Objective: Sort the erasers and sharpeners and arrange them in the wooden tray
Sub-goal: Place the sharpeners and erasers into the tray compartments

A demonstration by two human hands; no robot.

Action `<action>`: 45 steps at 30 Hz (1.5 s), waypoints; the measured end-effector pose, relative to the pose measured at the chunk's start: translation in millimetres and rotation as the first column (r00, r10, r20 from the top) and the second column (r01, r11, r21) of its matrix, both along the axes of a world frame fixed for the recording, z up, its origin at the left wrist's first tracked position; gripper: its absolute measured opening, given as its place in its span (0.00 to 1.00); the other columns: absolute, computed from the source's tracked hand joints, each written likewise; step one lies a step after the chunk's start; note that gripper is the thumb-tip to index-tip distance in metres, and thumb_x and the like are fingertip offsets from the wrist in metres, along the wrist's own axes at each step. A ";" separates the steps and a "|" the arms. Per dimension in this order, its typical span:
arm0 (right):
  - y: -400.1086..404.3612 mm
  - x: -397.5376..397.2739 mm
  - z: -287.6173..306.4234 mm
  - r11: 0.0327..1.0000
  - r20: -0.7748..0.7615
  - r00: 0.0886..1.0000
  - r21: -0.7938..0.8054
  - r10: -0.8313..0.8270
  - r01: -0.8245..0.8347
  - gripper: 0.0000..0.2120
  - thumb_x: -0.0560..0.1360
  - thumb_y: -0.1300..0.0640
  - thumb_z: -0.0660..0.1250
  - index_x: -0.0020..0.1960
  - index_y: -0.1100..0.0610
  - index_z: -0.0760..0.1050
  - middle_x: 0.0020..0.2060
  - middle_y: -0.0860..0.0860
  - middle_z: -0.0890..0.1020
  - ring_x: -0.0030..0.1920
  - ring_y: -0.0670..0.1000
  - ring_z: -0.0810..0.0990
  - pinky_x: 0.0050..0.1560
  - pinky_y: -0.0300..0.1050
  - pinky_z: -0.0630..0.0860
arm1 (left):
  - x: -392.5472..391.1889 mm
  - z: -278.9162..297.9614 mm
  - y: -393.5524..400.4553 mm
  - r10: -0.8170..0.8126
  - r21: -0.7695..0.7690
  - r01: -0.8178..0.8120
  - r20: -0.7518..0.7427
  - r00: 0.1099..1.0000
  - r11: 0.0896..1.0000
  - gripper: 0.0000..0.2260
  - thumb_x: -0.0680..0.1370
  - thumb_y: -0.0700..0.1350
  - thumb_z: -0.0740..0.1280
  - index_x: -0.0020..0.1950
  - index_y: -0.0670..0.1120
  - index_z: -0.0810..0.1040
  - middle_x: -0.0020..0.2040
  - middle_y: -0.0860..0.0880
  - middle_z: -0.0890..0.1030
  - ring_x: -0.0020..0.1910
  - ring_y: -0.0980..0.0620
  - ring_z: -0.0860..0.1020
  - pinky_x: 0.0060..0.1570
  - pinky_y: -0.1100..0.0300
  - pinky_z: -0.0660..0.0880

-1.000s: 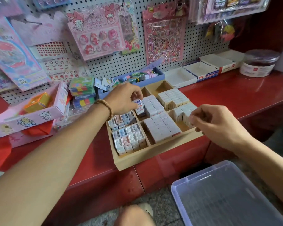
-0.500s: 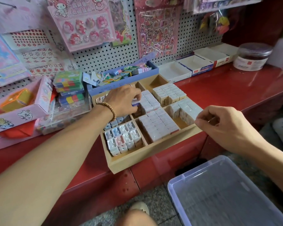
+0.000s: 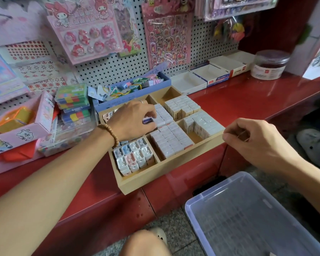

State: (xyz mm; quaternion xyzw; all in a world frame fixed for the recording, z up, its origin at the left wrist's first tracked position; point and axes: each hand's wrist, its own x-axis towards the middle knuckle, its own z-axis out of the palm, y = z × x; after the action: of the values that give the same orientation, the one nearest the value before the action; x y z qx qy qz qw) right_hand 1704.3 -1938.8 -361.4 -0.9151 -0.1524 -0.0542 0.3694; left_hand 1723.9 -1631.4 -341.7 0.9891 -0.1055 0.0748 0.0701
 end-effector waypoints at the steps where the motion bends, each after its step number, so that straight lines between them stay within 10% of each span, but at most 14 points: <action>1: -3.4 -2.6 2.1 1.000 0.006 1.000 -0.005 0.002 -0.002 0.06 0.75 0.55 0.71 0.39 0.48 0.80 0.36 0.41 0.82 0.40 0.37 0.78 0.36 0.28 0.71 | -8.8 2.6 -7.8 -0.025 -0.059 0.026 0.023 0.999 0.998 0.07 0.75 0.51 0.70 0.50 0.49 0.80 0.45 0.53 0.79 0.48 0.52 0.77 0.49 0.52 0.75; 8: -38.6 -35.9 17.4 0.997 0.061 0.998 -0.070 -0.030 0.034 0.04 0.75 0.54 0.70 0.42 0.49 0.80 0.36 0.42 0.82 0.37 0.41 0.79 0.39 0.36 0.74 | -80.3 3.2 -92.3 -0.248 -0.368 0.193 -0.107 0.963 0.909 0.08 0.75 0.54 0.70 0.45 0.51 0.82 0.42 0.57 0.82 0.43 0.61 0.79 0.41 0.72 0.71; 18: -144.5 -102.6 -7.4 0.954 0.107 0.982 -0.243 -0.153 0.175 0.03 0.75 0.56 0.69 0.45 0.55 0.80 0.39 0.49 0.82 0.41 0.54 0.80 0.45 0.50 0.77 | -136.7 -74.1 -224.9 -0.471 -0.520 0.241 -0.374 0.799 0.820 0.05 0.76 0.48 0.71 0.45 0.47 0.82 0.42 0.56 0.83 0.42 0.62 0.78 0.42 0.69 0.72; 31: -260.2 -168.4 -219.5 0.747 -0.321 0.676 -0.332 -0.663 0.576 0.15 0.77 0.53 0.66 0.61 0.59 0.76 0.54 0.58 0.78 0.56 0.61 0.76 0.54 0.53 0.74 | -120.1 -277.9 -339.9 -0.539 -0.458 0.288 -0.655 0.530 0.841 0.11 0.70 0.54 0.71 0.46 0.49 0.81 0.43 0.52 0.82 0.45 0.52 0.80 0.48 0.55 0.76; 40: -237.8 -172.9 -312.1 0.611 -0.106 0.652 -0.486 -0.751 0.625 0.21 0.72 0.43 0.62 0.56 0.57 0.76 0.49 0.55 0.80 0.50 0.59 0.77 0.44 0.53 0.76 | -78.3 -441.4 -379.1 -0.591 -0.258 0.632 -0.702 0.397 0.731 0.26 0.76 0.43 0.70 0.73 0.48 0.69 0.74 0.48 0.68 0.72 0.44 0.67 0.67 0.53 0.68; 45: -239.0 -169.1 -318.0 0.605 -0.031 0.656 -0.420 -0.754 0.677 0.20 0.71 0.45 0.62 0.54 0.58 0.77 0.46 0.54 0.81 0.47 0.59 0.77 0.42 0.52 0.76 | -64.1 -482.6 -385.3 -0.762 -0.141 0.846 -0.530 0.373 0.513 0.25 0.65 0.40 0.78 0.61 0.41 0.80 0.59 0.43 0.81 0.52 0.38 0.78 0.43 0.46 0.80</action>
State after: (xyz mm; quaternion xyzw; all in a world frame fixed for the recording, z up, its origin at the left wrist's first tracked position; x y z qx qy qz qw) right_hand 1535.2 -2177.8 -679.5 -0.9512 0.2599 -0.0738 0.1492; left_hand 1659.8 -2016.7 -824.3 0.7907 -0.5555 -0.2530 0.0472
